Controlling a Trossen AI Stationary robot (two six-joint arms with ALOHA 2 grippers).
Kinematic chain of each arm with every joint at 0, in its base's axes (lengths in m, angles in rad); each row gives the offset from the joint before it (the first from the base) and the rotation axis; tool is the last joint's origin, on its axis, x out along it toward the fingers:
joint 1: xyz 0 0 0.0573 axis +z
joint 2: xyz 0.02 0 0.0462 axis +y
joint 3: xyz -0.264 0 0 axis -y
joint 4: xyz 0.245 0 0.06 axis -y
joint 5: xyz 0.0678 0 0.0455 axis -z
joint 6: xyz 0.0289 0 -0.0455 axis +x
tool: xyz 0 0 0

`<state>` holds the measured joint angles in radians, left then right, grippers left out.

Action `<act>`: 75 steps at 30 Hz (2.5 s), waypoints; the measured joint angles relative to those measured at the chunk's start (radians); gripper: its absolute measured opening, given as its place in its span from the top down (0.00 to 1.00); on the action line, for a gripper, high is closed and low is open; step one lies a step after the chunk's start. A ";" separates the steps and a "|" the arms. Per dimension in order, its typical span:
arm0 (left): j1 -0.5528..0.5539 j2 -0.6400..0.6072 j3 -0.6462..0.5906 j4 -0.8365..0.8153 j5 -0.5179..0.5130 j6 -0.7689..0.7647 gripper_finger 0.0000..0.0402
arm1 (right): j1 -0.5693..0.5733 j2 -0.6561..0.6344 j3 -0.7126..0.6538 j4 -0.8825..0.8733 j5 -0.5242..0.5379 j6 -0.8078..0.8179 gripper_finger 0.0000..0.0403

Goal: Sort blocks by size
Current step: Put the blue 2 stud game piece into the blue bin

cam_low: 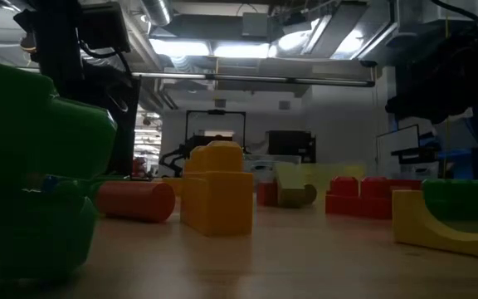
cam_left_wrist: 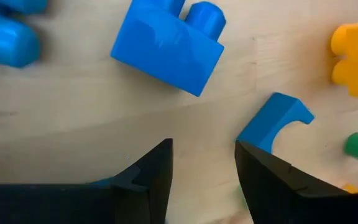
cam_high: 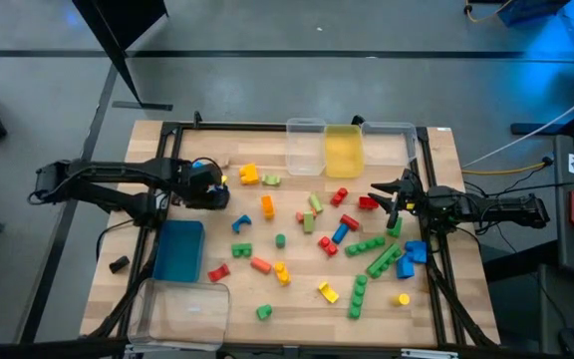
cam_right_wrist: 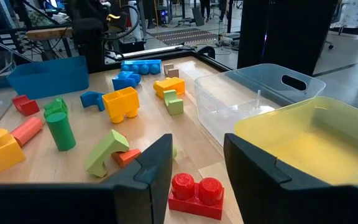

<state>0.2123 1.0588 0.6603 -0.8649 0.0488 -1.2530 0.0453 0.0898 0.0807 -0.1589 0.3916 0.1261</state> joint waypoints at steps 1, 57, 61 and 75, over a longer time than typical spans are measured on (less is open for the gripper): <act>0.000 0.000 -0.008 0.015 0.008 -0.024 0.61 | 0.000 0.000 0.000 0.000 0.000 0.000 0.64; 0.223 0.002 -0.165 0.224 -0.055 -0.241 0.61 | 0.000 0.000 0.000 0.000 0.000 -0.001 0.64; 0.222 0.002 -0.165 0.227 -0.051 -0.263 0.61 | 0.000 0.000 0.000 0.000 0.000 -0.001 0.64; 0.222 0.070 -0.165 0.315 -0.057 -0.283 0.61 | 0.000 0.000 0.000 -0.001 0.000 -0.002 0.64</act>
<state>0.4341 1.1286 0.4957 -0.5497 -0.0086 -1.5356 0.0456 0.0895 0.0811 -0.1596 0.3916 0.1242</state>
